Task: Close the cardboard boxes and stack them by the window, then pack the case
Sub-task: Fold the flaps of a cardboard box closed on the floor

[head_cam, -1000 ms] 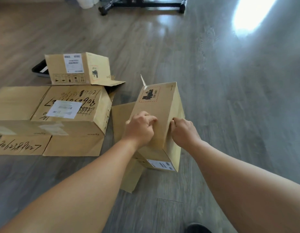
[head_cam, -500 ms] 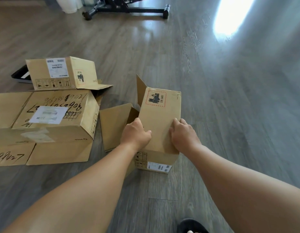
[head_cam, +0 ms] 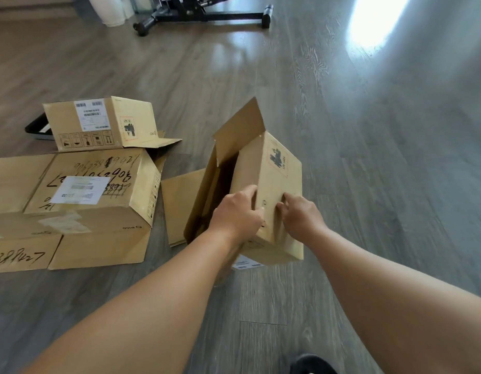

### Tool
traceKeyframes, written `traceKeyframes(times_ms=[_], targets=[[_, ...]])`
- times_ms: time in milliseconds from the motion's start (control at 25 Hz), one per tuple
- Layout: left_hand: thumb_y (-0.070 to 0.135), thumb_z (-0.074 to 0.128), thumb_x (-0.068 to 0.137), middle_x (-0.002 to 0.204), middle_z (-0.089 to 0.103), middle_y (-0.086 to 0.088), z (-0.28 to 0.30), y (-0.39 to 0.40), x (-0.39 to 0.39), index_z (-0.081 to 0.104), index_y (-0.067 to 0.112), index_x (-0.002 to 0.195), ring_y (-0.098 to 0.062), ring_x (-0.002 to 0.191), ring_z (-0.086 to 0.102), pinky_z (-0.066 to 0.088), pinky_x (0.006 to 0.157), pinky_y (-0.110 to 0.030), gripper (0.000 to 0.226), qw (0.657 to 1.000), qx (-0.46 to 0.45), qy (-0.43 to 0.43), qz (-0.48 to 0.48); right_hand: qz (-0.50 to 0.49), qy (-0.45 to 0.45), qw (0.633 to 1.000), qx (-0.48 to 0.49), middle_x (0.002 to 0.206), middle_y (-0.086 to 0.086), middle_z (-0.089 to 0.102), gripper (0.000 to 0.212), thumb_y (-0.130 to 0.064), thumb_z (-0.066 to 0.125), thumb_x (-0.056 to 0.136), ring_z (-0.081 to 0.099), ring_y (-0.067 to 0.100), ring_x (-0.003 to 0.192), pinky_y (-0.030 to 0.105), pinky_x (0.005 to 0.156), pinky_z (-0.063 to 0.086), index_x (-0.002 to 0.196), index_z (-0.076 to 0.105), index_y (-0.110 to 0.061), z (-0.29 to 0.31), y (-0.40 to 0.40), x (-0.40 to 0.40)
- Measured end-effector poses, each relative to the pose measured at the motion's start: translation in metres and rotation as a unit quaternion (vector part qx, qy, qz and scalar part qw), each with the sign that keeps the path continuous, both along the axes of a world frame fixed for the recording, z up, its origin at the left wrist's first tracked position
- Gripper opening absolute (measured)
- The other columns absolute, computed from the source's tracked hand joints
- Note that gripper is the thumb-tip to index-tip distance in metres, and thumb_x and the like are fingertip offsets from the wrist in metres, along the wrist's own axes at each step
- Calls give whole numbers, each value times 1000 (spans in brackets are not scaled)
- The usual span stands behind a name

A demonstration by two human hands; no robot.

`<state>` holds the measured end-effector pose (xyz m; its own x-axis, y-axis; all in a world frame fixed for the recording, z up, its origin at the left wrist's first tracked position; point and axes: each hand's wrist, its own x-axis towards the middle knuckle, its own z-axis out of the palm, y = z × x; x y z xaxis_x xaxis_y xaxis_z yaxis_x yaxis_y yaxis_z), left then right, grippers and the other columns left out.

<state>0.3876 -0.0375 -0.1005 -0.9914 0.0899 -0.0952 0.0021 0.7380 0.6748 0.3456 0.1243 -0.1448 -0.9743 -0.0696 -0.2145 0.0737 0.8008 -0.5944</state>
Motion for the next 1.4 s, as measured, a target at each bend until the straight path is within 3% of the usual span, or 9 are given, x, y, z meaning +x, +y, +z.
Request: traceKeyframes(times_ms=[120, 240, 400, 480, 680, 880, 1160, 1280, 1400], targets=[[26, 40, 94, 116, 64, 1, -7, 18, -9, 60, 27, 107, -23, 117, 56, 26, 112, -63, 24, 988, -143, -26, -43, -58, 27, 997, -31, 89, 10, 61, 31, -33, 35, 105, 55, 32, 83, 37, 63, 33, 83, 48, -15, 7, 14, -3], [21, 37, 95, 129, 59, -5, -15, 14, -13, 54, 23, 100, -24, 139, 40, 8, 116, -66, 18, 963, -251, -83, -62, -67, 37, 997, -28, 88, 7, 58, 26, -34, 40, 104, 56, 33, 87, 36, 67, 33, 86, 45, -15, 8, 24, -5], [15, 43, 91, 141, 52, 1, -25, 12, -7, 53, 20, 115, -19, 149, 26, 19, 115, -65, 27, 949, -283, -68, -124, -13, -7, 998, 67, 130, 13, 53, 32, -34, 58, 99, 56, 35, 114, 37, 85, 44, 115, 50, -8, -10, 29, 3], [13, 45, 90, 149, 45, 5, -32, 16, -4, 51, 19, 122, -20, 150, 22, 30, 112, -61, 34, 944, -289, -64, -149, 3, -38, 994, 104, 158, 15, 30, 44, -35, 60, 98, 49, 36, 129, 41, 99, 44, 127, 50, -5, -20, 26, 10], [20, 46, 94, 164, 25, 9, -49, 9, -2, 56, 22, 134, -20, 152, 19, 38, 111, -47, 41, 935, -313, -50, -158, 82, -65, 985, 134, 163, 14, 12, 72, -55, 59, 86, 9, 40, 151, 61, 115, 22, 146, 34, -25, -37, -1, 32], [23, 45, 91, 161, 33, -1, -41, -4, 2, 61, 17, 130, -25, 148, 27, 34, 110, -45, 43, 902, -403, 69, -137, 192, -36, 959, 205, 168, 7, -6, 89, -81, 39, 82, -14, 44, 151, 79, 105, -1, 151, -9, -51, -48, -42, 49], [14, 44, 97, 162, 29, -14, -21, -17, -5, 49, 6, 143, -35, 147, 28, 34, 111, -51, 46, 858, -487, 138, -84, 180, 38, 960, 212, 168, 5, 6, 55, -33, 42, 97, 6, 32, 154, 60, 107, 38, 151, 33, -30, -33, -37, 41], [11, 51, 93, 160, 30, -20, -16, -22, -15, 47, 1, 144, -37, 148, 26, 35, 112, -51, 52, 851, -504, 138, -44, 172, 87, 960, 202, 168, 6, 10, 59, -14, 40, 99, 12, 30, 154, 55, 110, 41, 157, 28, -22, -31, -11, 42], [12, 54, 92, 157, 30, -27, -19, -23, -15, 60, 6, 128, -42, 150, 16, 11, 118, -64, 36, 828, -551, 92, -53, 138, 142, 960, 199, 168, 7, 8, 67, 5, 37, 98, 17, 27, 153, 44, 112, 39, 159, 19, -13, -24, 10, 40]])
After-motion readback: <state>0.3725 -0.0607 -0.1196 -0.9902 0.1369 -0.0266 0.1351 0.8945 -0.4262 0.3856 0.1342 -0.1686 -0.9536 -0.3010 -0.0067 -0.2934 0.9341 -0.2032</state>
